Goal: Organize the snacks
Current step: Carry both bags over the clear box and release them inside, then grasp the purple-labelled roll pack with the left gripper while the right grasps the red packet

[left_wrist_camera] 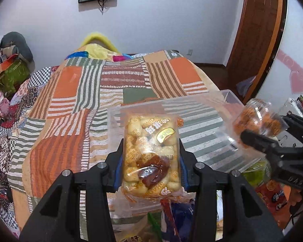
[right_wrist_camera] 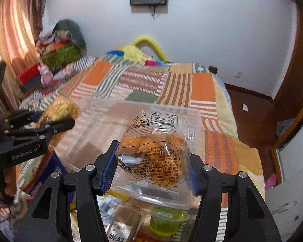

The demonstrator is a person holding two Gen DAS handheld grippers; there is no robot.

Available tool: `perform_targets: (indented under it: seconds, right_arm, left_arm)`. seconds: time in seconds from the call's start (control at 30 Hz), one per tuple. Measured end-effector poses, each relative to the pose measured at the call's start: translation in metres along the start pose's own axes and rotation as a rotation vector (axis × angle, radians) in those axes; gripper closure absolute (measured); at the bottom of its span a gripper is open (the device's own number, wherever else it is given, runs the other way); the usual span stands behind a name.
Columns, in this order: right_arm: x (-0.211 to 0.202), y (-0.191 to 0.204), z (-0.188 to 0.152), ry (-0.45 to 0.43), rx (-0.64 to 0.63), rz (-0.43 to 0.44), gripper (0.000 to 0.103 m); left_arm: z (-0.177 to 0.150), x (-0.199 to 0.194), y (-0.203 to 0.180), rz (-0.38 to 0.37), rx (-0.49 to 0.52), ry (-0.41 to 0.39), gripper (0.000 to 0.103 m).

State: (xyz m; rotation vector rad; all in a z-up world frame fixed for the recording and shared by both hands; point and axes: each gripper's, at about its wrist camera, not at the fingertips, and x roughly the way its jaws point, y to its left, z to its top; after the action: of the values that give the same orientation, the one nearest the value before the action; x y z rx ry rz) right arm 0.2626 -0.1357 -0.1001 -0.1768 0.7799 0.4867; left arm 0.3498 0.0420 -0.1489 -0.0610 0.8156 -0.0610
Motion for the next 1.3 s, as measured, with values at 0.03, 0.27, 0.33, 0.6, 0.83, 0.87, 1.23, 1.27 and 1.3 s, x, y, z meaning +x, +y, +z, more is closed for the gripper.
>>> perform_targets:
  seconds: [0.03, 0.27, 0.33, 0.6, 0.83, 0.87, 1.23, 1.27, 1.3]
  right_arm:
    - [0.003, 0.0, 0.0, 0.013, -0.005, 0.002, 0.049]
    - [0.014, -0.001, -0.001, 0.057, 0.002, 0.013, 0.046]
    - [0.013, 0.0, 0.002, 0.058, 0.008, 0.013, 0.04]
    - [-0.022, -0.005, 0.006, -0.031, 0.003, -0.015, 0.033]
    - [-0.063, -0.007, -0.006, -0.101, -0.01, -0.029, 0.033]
    - [-0.067, -0.007, -0.008, -0.108, -0.01, -0.029, 0.033]
    - [-0.092, -0.01, -0.046, -0.121, 0.03, -0.039, 0.032]
    - [-0.093, -0.01, -0.05, -0.117, 0.036, -0.042, 0.032]
    - [-0.094, -0.011, -0.055, -0.113, 0.042, -0.049, 0.032]
  left_arm:
    - [0.0, 0.002, 0.0, -0.004, -0.002, 0.008, 0.059]
    - [0.001, 0.008, -0.006, -0.002, 0.022, 0.026, 0.051]
    - [0.001, 0.001, -0.007, 0.0, 0.028, 0.006, 0.045]
    - [-0.001, -0.044, -0.001, -0.007, 0.02, -0.061, 0.041]
    - [-0.024, -0.086, 0.012, -0.004, 0.012, -0.082, 0.036]
    - [-0.027, -0.089, 0.013, -0.004, 0.01, -0.079, 0.036]
    - [-0.097, -0.102, 0.035, -0.005, -0.034, 0.028, 0.035]
    - [-0.104, -0.101, 0.037, -0.009, -0.042, 0.042, 0.035]
    - [-0.109, -0.099, 0.038, -0.012, -0.046, 0.053, 0.035]
